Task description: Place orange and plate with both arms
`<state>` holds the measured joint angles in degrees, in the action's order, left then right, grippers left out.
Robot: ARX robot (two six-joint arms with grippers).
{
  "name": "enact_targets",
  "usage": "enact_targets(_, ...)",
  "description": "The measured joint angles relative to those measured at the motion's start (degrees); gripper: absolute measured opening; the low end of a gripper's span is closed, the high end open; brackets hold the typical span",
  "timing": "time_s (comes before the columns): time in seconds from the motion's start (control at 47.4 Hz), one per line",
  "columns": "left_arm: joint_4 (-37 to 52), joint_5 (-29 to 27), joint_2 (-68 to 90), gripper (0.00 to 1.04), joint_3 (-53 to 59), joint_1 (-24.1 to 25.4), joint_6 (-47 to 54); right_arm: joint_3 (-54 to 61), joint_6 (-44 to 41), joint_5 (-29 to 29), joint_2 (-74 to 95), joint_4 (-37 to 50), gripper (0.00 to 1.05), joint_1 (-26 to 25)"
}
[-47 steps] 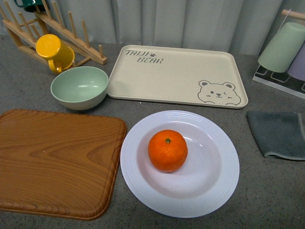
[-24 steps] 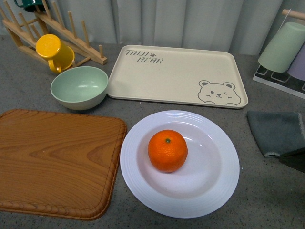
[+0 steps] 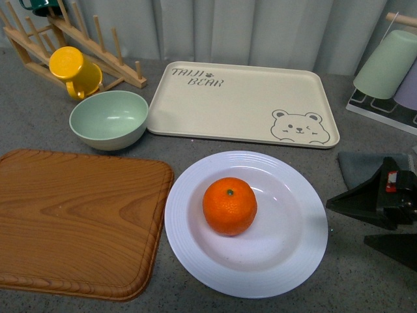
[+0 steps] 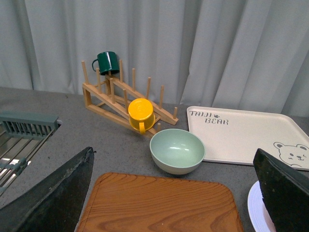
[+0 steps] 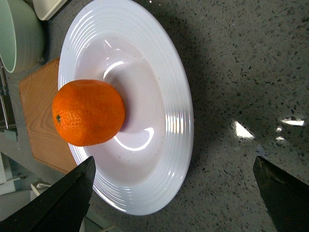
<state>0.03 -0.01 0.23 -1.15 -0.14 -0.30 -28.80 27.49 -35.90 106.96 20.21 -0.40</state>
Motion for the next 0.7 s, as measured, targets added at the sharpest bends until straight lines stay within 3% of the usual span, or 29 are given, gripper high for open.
enact_targets(0.38,0.0,0.0,0.0,0.98,0.0,0.0,0.0,-6.86,6.19,-7.26,13.88,6.64,0.96,1.44)
enact_targets(0.697,0.0,0.02,0.0,0.98,0.0,0.0,0.0,-9.9,10.56,-9.57,18.82,10.95,0.96,3.69)
